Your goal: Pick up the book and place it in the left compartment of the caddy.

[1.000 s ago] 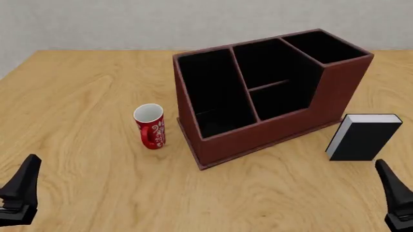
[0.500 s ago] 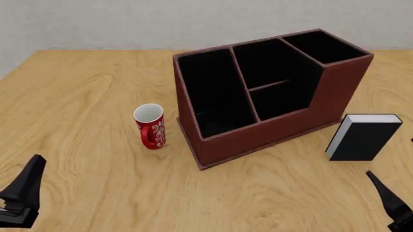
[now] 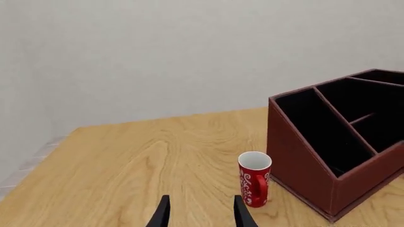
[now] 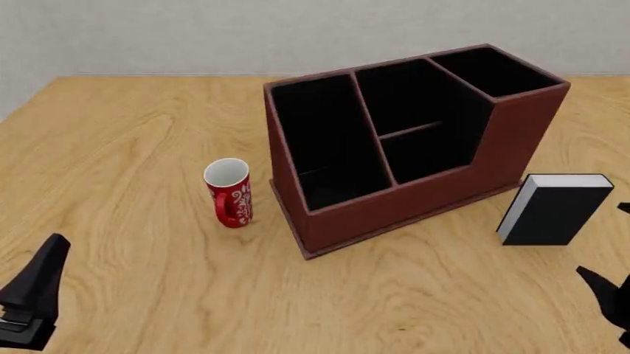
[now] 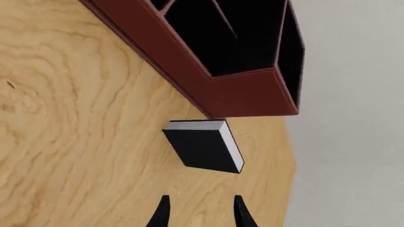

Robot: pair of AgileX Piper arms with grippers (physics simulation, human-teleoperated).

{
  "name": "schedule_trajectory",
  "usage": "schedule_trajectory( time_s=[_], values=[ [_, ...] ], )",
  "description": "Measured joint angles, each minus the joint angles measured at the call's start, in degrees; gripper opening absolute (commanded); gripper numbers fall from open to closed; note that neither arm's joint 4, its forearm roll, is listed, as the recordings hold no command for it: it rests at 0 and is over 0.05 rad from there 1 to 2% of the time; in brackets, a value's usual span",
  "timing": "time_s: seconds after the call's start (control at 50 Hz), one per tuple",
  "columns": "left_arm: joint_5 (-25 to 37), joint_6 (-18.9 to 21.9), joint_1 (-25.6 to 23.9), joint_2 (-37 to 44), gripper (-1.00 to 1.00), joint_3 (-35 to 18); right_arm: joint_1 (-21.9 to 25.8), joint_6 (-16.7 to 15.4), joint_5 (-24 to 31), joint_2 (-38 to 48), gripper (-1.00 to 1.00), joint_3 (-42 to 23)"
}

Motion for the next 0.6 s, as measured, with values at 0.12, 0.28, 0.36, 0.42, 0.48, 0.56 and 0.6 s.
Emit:
schedule_trajectory(
  time_s=[0.12,0.28,0.36,0.42,0.48,0.56,0.6],
  values=[
    [0.39,0.12,-0.48,-0.01,1.00,-0.53,-2.33,-4.58,-0.92,3.32,1.00,0.34],
    [0.85,0.15,-1.19,-0.01,1.00,-1.17,-5.37,-10.19,-4.49,9.48,1.00,-0.33],
    [0.97,0.13,-1.31,-0.01,1.00,-1.33,-6.97,-12.74,-6.53,12.60,1.00,-0.99],
    [0.98,0.11,-1.31,-0.01,1.00,-1.30,-8.16,-14.24,-7.59,14.73,1.00,-2.02],
    [0.97,0.09,-1.29,0.00,1.00,-1.21,-9.24,-15.46,-8.33,16.55,1.00,-3.17],
    [0.98,0.06,-1.22,0.01,1.00,-1.15,-10.64,-17.15,-9.67,19.35,1.00,-4.79],
    [0.97,0.07,-1.14,0.02,1.00,-1.12,-11.18,-17.96,-10.51,21.02,1.00,-5.72]
  ],
)
